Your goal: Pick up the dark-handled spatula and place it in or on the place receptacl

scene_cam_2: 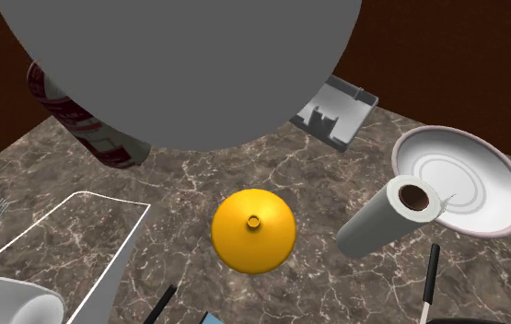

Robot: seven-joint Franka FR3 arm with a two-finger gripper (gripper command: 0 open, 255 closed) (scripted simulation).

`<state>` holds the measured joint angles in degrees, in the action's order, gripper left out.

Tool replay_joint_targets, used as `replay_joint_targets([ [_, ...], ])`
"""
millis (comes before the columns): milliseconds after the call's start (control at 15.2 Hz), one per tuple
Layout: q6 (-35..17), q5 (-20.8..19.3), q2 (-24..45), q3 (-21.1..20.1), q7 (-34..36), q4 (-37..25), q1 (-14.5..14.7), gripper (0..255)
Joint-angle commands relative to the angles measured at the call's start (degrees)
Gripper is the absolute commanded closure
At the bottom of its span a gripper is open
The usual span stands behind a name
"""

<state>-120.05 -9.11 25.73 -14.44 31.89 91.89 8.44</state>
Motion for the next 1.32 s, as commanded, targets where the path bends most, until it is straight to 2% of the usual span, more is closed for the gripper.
replay_joint_targets([
  [0, 1.22, 0.17, -0.45, -0.07, -0.14, -0.77, -0.03, 255],
  [1254, 14.61, 1.31, -3.00, -0.64, -1.31, -11.73, 0.24, 255],
])
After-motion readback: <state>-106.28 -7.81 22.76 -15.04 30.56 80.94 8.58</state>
